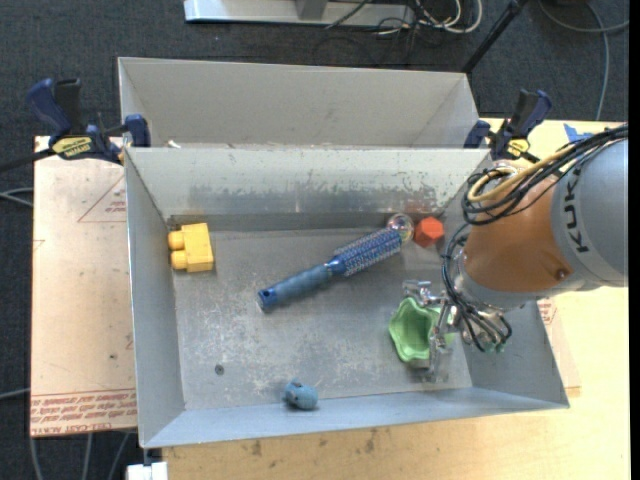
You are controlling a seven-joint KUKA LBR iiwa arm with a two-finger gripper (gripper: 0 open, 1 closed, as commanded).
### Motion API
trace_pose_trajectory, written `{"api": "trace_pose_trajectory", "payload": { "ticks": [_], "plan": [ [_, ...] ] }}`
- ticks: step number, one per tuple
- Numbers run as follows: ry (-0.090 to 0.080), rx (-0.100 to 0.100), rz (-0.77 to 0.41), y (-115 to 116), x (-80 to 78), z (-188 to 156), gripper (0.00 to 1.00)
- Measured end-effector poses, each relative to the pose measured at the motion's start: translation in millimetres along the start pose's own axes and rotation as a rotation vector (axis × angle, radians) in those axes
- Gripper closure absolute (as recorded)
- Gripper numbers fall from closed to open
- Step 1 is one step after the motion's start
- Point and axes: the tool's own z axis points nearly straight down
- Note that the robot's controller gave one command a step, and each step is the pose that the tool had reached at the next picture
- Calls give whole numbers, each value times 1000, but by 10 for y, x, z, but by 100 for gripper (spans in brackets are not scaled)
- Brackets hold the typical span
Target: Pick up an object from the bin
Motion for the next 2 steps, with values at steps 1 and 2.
{"api": "trace_pose_trajectory", "payload": {
  "ticks": [1, 2],
  "plan": [
    [-4, 2, -1, -7, -21, -45, 100],
    [-10, 4, -27, -112, -271, -1848, 100]
  ]
}}
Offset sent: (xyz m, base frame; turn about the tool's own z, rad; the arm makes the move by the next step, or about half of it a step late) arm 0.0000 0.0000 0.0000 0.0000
